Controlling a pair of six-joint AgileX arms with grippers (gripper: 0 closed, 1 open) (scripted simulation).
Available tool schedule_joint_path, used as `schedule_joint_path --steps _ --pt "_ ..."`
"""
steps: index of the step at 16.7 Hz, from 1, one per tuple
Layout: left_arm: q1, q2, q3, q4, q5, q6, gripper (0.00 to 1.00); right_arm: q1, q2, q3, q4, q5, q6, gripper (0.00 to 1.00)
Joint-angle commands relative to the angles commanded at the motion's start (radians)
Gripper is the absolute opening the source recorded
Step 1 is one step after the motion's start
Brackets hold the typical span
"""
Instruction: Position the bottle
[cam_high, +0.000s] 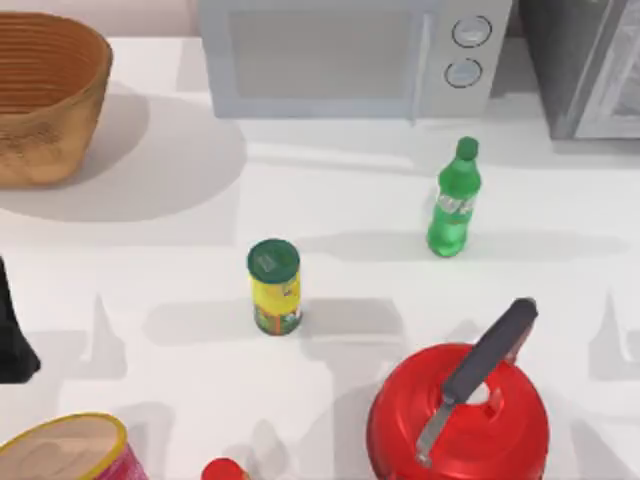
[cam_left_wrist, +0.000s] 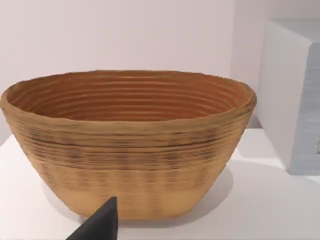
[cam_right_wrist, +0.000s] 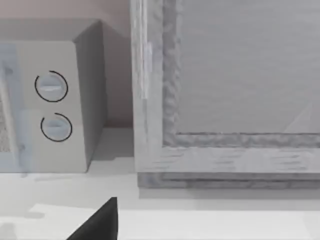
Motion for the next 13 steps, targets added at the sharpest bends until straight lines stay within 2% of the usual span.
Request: schedule_joint_path --steps 6,13 --pt "0.000 0.000 0.000 0.000 0.000 0.000 1.00 0.016 0.099 0.016 0.079 -0.042 -0.006 1.00" --pt "0.000 0.000 0.000 0.000 0.000 0.000 1.00 0.053 0.599 0.097 0.457 -0.201 -0.012 1.00"
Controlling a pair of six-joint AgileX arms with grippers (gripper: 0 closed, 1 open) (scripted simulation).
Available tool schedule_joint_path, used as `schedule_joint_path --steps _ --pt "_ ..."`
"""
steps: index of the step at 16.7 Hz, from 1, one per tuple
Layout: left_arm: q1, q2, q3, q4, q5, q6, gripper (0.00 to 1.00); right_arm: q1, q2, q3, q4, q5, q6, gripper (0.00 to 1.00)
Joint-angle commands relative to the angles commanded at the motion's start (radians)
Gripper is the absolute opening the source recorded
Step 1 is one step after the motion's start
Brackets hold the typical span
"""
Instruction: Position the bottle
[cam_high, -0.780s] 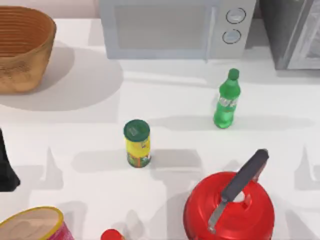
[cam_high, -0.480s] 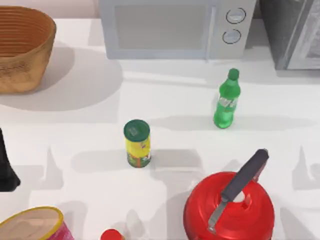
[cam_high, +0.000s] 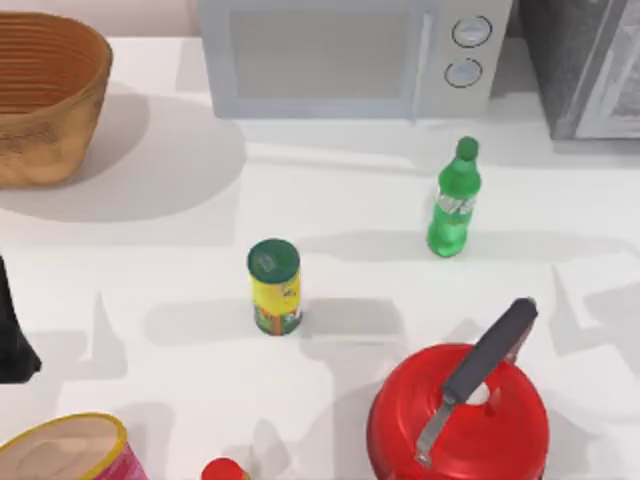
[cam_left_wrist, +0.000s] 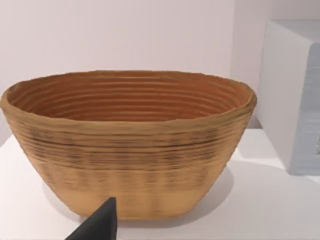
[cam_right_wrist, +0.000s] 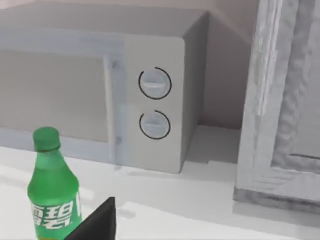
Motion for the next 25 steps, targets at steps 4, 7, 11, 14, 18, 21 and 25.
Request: schedule_joint_path --steps 4,7,11,14,18,21,25 --pt "0.000 0.000 0.000 0.000 0.000 0.000 1.00 0.011 0.364 0.062 0.278 -0.102 -0.006 1.00" --pt "0.000 0.000 0.000 0.000 0.000 0.000 1.00 0.015 0.639 0.110 0.491 -0.176 -0.017 1.00" --pt "0.000 0.000 0.000 0.000 0.000 0.000 1.00 0.022 0.982 0.172 0.758 -0.269 -0.035 1.00" --pt "0.000 0.000 0.000 0.000 0.000 0.000 1.00 0.028 1.200 0.213 0.930 -0.331 -0.046 1.00" --pt "0.000 0.000 0.000 0.000 0.000 0.000 1.00 0.040 1.419 0.252 1.104 -0.397 -0.051 1.00" --pt "0.000 0.000 0.000 0.000 0.000 0.000 1.00 0.051 1.515 0.266 1.181 -0.430 -0.049 1.00" --pt "0.000 0.000 0.000 0.000 0.000 0.000 1.00 0.055 1.542 0.269 1.202 -0.440 -0.047 1.00"
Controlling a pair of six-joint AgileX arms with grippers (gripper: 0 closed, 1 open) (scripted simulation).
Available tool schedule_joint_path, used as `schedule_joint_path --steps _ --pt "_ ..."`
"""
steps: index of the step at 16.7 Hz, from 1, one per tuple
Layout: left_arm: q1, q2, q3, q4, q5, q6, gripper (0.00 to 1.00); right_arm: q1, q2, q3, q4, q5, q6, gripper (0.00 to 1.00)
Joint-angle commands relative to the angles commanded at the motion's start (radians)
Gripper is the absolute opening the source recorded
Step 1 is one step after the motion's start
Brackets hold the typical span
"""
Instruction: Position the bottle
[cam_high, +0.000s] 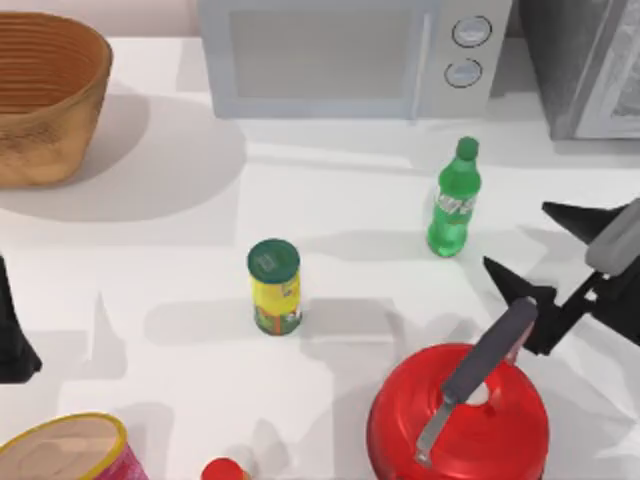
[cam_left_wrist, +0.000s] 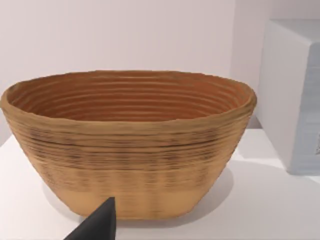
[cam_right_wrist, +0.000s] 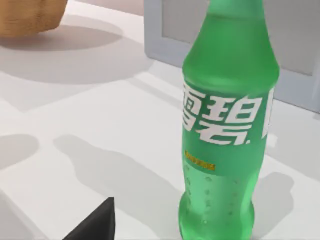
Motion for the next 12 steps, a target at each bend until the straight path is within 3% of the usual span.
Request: schedule_joint_path --steps 6,12 --pt "0.000 0.000 0.000 0.000 0.000 0.000 1.00 0.014 0.009 0.036 -0.024 0.019 0.003 1.00" --pt "0.000 0.000 0.000 0.000 0.000 0.000 1.00 0.137 0.093 0.266 -0.163 0.137 0.018 1.00"
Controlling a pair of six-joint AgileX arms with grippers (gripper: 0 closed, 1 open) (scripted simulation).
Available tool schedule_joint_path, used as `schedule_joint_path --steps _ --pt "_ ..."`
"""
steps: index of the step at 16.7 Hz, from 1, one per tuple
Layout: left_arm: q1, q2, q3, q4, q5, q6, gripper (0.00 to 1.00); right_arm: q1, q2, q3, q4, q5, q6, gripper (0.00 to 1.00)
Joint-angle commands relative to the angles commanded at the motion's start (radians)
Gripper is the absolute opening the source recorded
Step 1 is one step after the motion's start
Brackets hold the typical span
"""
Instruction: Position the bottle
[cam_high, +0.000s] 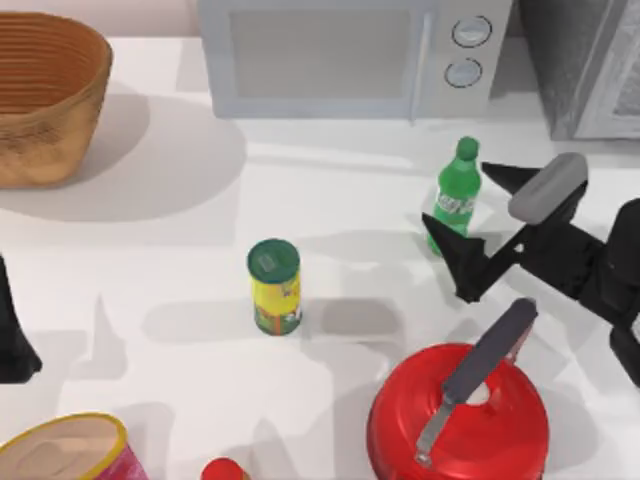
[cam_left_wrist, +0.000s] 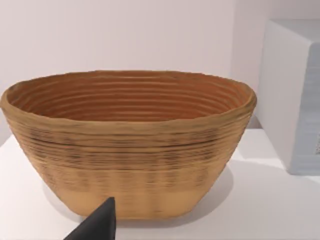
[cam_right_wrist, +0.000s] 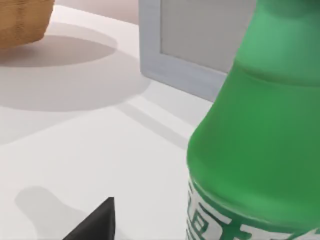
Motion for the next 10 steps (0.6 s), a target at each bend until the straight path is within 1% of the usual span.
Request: schedule_joint_path --steps 3,7,10 --pt "0.000 0.000 0.000 0.000 0.000 0.000 1.00 0.045 0.028 0.082 -0.053 0.044 0.005 1.00" --pt "0.000 0.000 0.000 0.000 0.000 0.000 1.00 0.049 0.031 0.089 -0.058 0.049 0.005 1.00" --pt "0.000 0.000 0.000 0.000 0.000 0.000 1.00 0.049 0.031 0.089 -0.058 0.049 0.005 0.77"
